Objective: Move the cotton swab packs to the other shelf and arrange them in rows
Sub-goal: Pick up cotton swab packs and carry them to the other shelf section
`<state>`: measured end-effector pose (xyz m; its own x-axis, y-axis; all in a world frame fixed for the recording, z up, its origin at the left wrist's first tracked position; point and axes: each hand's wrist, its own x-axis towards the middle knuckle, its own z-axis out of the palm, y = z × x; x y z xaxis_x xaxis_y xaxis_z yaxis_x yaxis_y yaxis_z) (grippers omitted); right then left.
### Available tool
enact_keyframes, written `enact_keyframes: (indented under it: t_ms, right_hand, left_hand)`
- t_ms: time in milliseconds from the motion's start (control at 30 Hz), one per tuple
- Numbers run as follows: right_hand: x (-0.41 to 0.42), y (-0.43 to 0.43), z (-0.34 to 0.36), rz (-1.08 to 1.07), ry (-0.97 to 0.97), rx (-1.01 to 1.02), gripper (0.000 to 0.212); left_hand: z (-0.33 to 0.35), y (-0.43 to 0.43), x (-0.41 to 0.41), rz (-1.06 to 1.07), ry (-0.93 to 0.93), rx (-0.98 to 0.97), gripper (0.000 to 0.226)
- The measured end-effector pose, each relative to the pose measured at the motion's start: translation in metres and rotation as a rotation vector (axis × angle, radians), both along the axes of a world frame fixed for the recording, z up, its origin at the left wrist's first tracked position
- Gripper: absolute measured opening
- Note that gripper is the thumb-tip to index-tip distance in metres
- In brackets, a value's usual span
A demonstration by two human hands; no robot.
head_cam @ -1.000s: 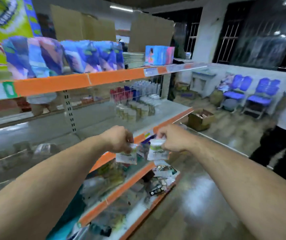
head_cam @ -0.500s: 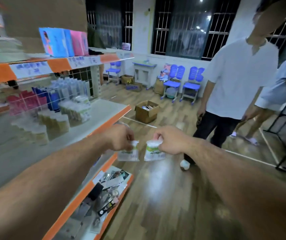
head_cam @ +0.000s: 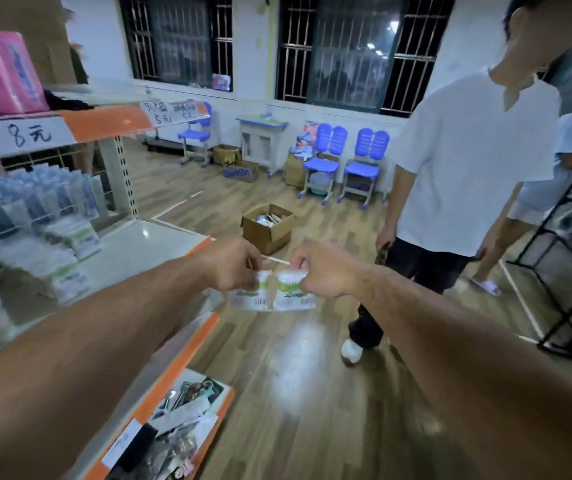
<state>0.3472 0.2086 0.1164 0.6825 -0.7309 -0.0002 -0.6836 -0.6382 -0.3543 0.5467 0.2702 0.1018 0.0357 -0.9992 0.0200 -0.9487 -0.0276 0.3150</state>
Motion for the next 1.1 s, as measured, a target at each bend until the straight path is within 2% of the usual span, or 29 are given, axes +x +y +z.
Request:
enact_keyframes:
  t_ms: [200, 400, 667, 800, 900, 1033, 1100]
  right_hand:
    - [0.038, -0.090, -0.005, 0.143, 0.010, 0.023, 0.025]
    - [0.097, -0.154, 0.000, 0.323, 0.000, 0.012, 0.023]
    - [0.212, -0.186, -0.009, 0.540, 0.023, 0.003, 0.021]
    - [0.276, -0.193, -0.015, 0.614, 0.036, 0.014, 0.026]
    - [0.325, -0.199, -0.017, 0.676, 0.074, -0.020, 0.028]
    - [0.381, -0.206, -0.020, 0.733, 0.090, -0.087, 0.007]
    - [0.402, -0.208, -0.025, 0.754, 0.077, -0.089, 0.005]
  left_hand:
    - [-0.006, -0.059, 0.028, 0.170, -0.011, 0.028, 0.015]
    - [0.004, -0.079, 0.062, 0.407, 0.020, 0.031, 0.024]
    - [-0.005, -0.074, 0.141, 0.630, -0.021, 0.086, 0.025]
    - [-0.012, -0.076, 0.196, 0.715, -0.005, 0.110, 0.021]
    - [-0.020, -0.073, 0.234, 0.779, 0.022, 0.071, 0.021]
    - [-0.030, -0.066, 0.276, 0.818, 0.005, 0.057, 0.017]
    - [-0.037, -0.061, 0.293, 0.874, 0.001, 0.059, 0.016]
